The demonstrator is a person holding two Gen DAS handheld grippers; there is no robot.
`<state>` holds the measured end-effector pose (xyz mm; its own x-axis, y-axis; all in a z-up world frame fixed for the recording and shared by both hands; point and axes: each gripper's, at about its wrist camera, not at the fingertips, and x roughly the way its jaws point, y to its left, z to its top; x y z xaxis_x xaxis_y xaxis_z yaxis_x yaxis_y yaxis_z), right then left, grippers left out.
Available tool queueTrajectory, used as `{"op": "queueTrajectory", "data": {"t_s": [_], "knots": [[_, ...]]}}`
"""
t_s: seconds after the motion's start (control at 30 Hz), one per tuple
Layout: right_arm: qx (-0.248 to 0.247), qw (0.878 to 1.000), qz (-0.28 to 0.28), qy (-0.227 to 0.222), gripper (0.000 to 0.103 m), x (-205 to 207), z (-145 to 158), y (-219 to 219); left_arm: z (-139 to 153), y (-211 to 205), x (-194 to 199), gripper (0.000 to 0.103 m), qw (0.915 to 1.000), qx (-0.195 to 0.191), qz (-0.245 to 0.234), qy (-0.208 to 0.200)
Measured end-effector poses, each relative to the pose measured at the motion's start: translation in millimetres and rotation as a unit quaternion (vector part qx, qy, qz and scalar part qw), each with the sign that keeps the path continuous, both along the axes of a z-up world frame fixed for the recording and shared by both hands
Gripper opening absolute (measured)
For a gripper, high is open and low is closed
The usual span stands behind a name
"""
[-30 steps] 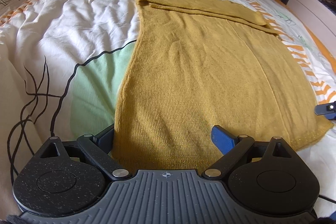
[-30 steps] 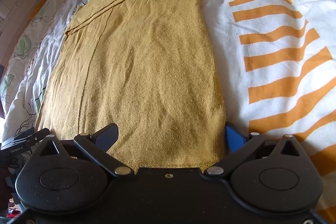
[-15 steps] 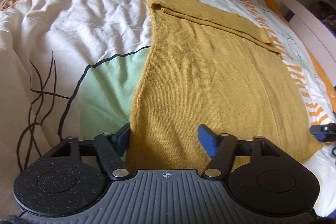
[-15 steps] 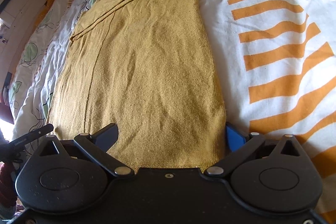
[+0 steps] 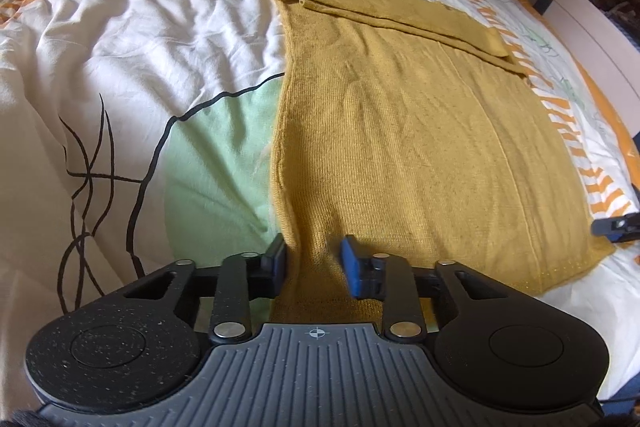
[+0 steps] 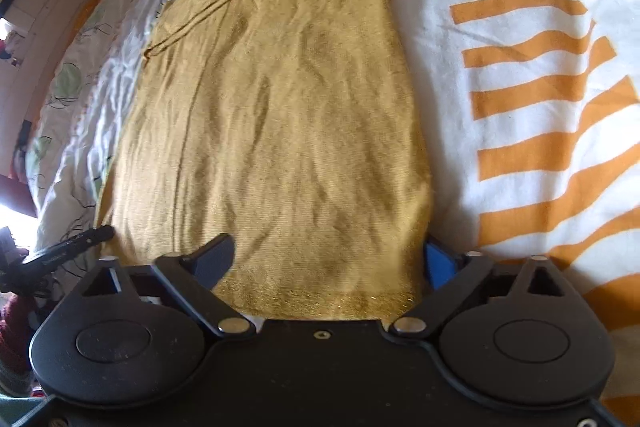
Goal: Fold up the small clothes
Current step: 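Grasp the sweater hem with the left gripper while the right gripper grasps it, then lift the hem with both grippers and fold it toward the collar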
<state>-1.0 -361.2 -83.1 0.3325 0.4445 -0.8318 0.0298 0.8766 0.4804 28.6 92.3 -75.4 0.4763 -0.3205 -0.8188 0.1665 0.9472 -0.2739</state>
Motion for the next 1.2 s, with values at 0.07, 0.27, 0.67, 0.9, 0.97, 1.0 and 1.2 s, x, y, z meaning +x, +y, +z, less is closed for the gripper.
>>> {"op": "queueTrajectory", "data": {"t_s": [0.07,0.27,0.67,0.9,0.97,1.0,1.2], "knots": [[-0.028,1.000,-0.003,0.003,0.061,-1.8,2.6,-1.9,-0.4,1.6,-0.5,0.010,0.9999,-0.013,0.002,0.001],[-0.035,0.999,-0.011,-0.018,0.015,-13.4,9.8,-8.1,11.0,0.3,-3.5,0.007,0.9988,-0.041,0.006,-0.024],[0.108,0.978,-0.084,-0.158,0.013,4.9,54.2,-23.0,66.7,6.4,28.7,0.007,0.9858,-0.130,0.042,-0.098],[0.131,0.956,-0.128,-0.231,0.013,57.5,78.8,-37.1,85.9,8.2,74.3,0.007,0.9772,-0.140,0.063,-0.146],[0.130,0.950,-0.138,-0.246,0.013,76.2,80.9,-41.5,89.9,9.2,92.8,0.007,0.9753,-0.140,0.070,-0.156],[0.128,0.949,-0.143,-0.252,0.013,86.0,81.6,-43.9,90.6,9.2,101.2,0.007,0.9742,-0.142,0.075,-0.158],[0.121,0.942,-0.166,-0.265,0.013,147.5,73.9,-53.6,86.8,4.8,153.7,0.007,0.9685,-0.151,0.099,-0.171]]}}
